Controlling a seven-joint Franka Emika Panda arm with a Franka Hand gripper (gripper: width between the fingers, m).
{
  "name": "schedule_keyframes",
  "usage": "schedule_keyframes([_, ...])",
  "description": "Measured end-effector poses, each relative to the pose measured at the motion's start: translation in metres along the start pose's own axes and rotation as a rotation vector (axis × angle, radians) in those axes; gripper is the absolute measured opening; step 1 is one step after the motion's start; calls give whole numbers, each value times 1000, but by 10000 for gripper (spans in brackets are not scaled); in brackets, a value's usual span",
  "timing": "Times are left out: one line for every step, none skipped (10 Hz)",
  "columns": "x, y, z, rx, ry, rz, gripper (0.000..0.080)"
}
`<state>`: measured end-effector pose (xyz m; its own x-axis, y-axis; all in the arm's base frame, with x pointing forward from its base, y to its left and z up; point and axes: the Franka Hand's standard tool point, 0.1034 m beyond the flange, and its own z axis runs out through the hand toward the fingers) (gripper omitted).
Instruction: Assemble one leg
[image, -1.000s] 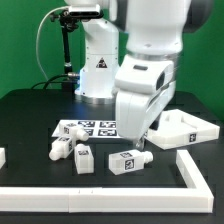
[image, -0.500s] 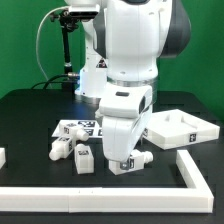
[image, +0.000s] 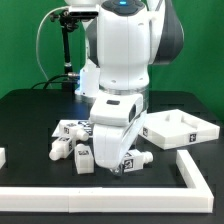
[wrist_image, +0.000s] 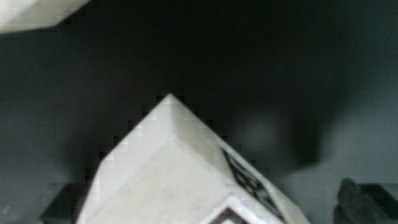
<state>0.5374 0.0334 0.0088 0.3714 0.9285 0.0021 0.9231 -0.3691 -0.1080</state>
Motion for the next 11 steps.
schedule_keyframes([0, 0, 0, 0, 0, 0, 554])
schedule_keyframes([0, 0, 0, 0, 0, 0, 554])
schedule_keyframes([0, 0, 0, 0, 0, 0, 371])
schedule_keyframes([-1, 0, 0, -1, 0, -8, 275])
schedule_keyframes([-7, 1, -4, -7, 0, -73, 275])
schedule_keyframes([-16, 0, -12, -9, -6, -120, 275])
schedule_keyframes([-24, 0, -22, -17, -15, -165, 275])
schedule_keyframes([-33, 3, -33, -20, -24, -298, 275])
schedule_keyframes([-44, 8, -44, -14, -29, -413, 275])
schedule_keyframes([-46, 10, -44, -3, -30, -417, 276])
schedule_keyframes([-46, 10, -42, -1, -29, -412, 276])
